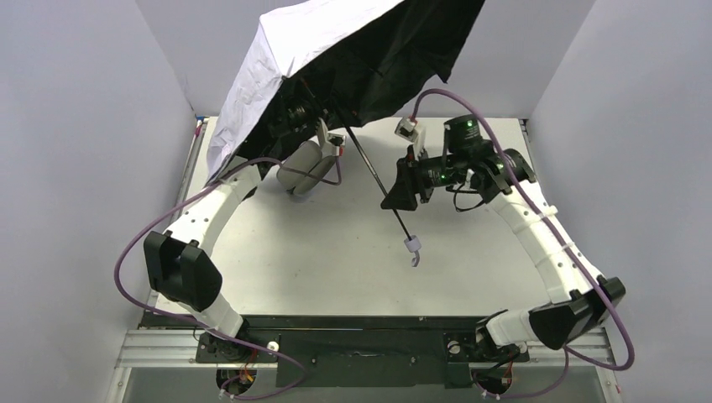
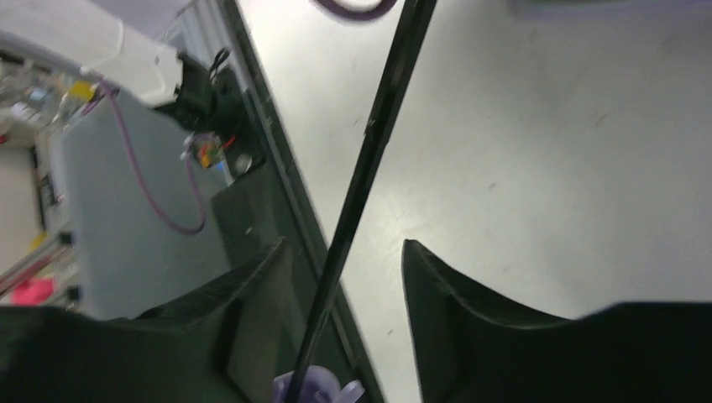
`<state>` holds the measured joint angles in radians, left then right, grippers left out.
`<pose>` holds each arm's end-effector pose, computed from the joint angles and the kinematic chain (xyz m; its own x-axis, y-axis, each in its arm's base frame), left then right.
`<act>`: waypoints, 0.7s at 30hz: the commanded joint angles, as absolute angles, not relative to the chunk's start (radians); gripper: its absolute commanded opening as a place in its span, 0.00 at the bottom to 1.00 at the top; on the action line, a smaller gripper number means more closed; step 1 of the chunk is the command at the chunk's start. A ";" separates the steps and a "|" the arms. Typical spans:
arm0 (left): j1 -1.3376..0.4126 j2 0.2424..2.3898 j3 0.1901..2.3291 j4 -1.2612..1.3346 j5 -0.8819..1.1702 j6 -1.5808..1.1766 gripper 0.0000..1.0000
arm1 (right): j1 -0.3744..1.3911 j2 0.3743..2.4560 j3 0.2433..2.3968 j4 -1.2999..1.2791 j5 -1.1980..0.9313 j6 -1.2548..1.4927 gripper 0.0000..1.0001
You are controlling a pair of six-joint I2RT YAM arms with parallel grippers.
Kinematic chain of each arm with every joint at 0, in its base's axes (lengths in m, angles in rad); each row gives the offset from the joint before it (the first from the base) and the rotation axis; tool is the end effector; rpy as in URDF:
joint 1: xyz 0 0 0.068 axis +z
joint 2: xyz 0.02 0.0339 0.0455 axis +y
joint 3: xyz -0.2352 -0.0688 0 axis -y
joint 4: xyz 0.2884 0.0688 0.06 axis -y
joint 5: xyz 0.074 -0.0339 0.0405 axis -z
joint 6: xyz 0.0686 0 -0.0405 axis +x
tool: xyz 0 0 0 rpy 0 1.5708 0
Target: Open the umbrella
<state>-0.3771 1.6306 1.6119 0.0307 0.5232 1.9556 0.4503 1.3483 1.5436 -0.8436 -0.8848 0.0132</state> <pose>0.4122 -0.2001 0.4045 0.7220 0.5776 0.3809 -0.3044 -0.2292 0.9246 0.2767 0.1927 0.3868 -0.5546 -0.2588 -0.7909 -0.8238 0.3053 0.4777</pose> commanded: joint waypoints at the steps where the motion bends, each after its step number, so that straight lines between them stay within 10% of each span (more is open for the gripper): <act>1: -0.377 1.549 1.605 0.180 0.521 1.996 0.00 | 0.476 1.420 1.615 -1.190 -1.018 -0.223 0.42; 14: -0.350 1.556 1.595 0.241 0.436 1.982 0.00 | 0.499 1.474 1.506 -1.407 -1.087 -0.337 0.02; 21: -0.328 1.600 1.564 0.370 0.285 1.995 0.07 | 0.495 1.440 1.510 -1.555 -1.048 -0.464 0.00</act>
